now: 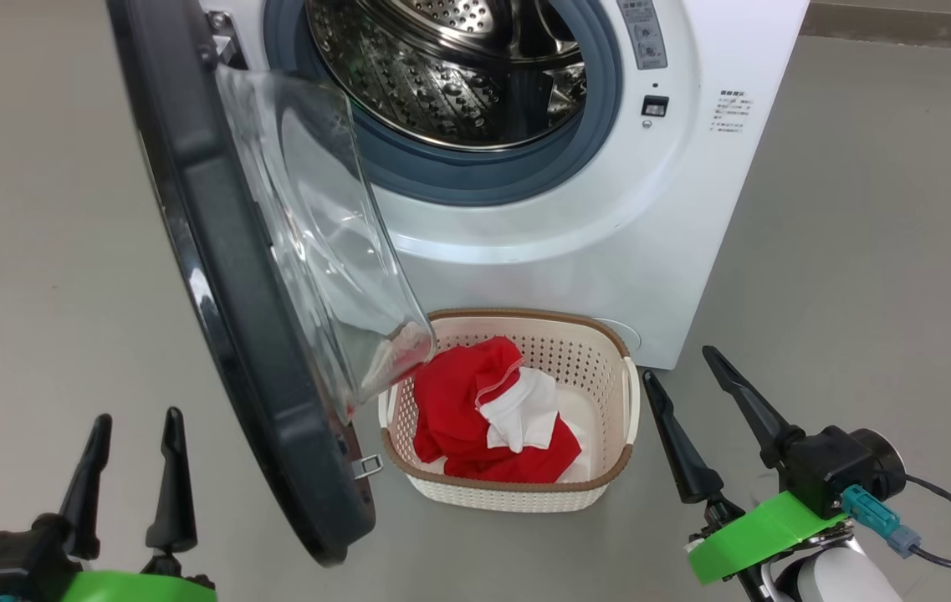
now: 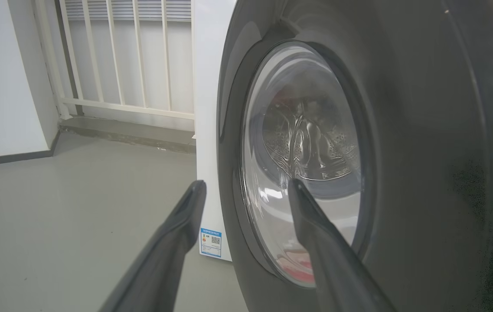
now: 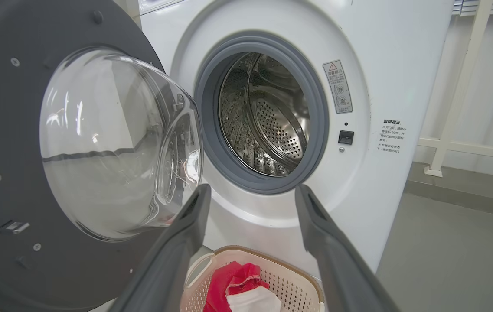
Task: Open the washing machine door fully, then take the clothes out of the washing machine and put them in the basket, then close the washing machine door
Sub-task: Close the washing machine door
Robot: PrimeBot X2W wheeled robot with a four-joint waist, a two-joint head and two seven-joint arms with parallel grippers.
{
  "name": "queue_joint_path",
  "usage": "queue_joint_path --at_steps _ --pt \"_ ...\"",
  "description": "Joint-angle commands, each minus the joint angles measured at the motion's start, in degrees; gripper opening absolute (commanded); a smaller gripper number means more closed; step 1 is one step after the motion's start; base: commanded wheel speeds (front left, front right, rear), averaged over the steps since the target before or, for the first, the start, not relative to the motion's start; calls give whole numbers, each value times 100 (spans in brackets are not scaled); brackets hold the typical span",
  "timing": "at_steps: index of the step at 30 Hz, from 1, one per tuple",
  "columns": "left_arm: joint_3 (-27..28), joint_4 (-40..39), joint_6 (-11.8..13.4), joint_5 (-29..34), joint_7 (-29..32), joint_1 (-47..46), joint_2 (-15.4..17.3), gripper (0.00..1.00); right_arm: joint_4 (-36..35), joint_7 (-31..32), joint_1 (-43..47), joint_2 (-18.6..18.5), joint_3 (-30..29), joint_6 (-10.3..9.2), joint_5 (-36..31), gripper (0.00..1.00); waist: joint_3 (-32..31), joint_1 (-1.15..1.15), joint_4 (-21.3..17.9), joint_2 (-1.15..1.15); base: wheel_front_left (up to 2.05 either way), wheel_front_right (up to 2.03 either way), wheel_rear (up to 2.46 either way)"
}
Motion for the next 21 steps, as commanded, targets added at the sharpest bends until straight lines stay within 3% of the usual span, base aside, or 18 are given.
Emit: queue_joint_path --at_steps 1,21 --pt "229 -111 -29 95 -68 -67 83 100 -167 -37 -28 22 126 35 -7 100 9 0 5 0 0 0 0" --pt "367 0 -233 376 -68 -111 -82 100 -181 -37 -75 23 109 35 -5 100 81 0 18 0 0 0 0"
